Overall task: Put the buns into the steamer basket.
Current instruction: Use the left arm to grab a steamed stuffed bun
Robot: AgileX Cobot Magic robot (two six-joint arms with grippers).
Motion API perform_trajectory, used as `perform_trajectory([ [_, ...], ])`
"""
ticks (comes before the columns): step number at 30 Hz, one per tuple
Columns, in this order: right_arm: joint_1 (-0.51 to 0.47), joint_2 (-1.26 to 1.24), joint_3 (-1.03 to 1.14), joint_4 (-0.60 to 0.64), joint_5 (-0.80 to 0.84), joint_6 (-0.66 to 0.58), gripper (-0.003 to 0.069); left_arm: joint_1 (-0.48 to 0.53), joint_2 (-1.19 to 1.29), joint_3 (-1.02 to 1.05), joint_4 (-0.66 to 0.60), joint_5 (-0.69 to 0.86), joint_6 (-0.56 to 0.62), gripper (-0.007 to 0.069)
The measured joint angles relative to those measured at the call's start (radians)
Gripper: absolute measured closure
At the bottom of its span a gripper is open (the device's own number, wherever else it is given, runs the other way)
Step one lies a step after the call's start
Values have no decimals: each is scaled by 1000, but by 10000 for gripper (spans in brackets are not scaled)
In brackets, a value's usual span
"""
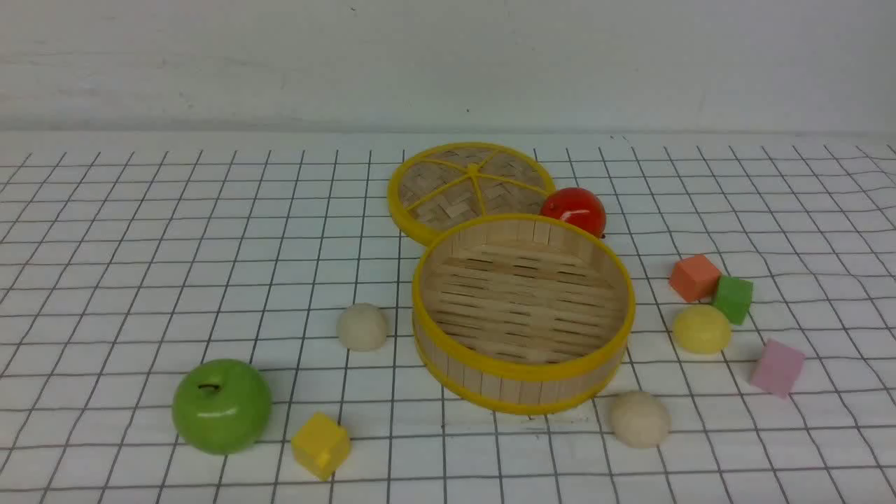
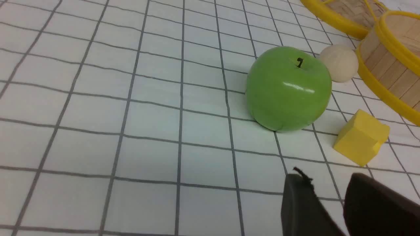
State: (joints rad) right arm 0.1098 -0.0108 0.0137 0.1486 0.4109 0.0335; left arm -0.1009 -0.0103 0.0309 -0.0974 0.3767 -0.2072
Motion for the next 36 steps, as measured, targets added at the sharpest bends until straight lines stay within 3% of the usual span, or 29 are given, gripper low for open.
perform_trajectory([
  [23,0,0,0,-1,0,0,418,0,0,0,-11,-11,0,398],
  [27,0,0,0,-1,0,0,418,0,0,0,-197,-84,-63,396],
  [31,0,0,0,-1,0,0,418,0,0,0,-464,-212,-133,396],
  [36,0,0,0,-1,0,0,418,0,0,0,-607,-360,-148,396],
])
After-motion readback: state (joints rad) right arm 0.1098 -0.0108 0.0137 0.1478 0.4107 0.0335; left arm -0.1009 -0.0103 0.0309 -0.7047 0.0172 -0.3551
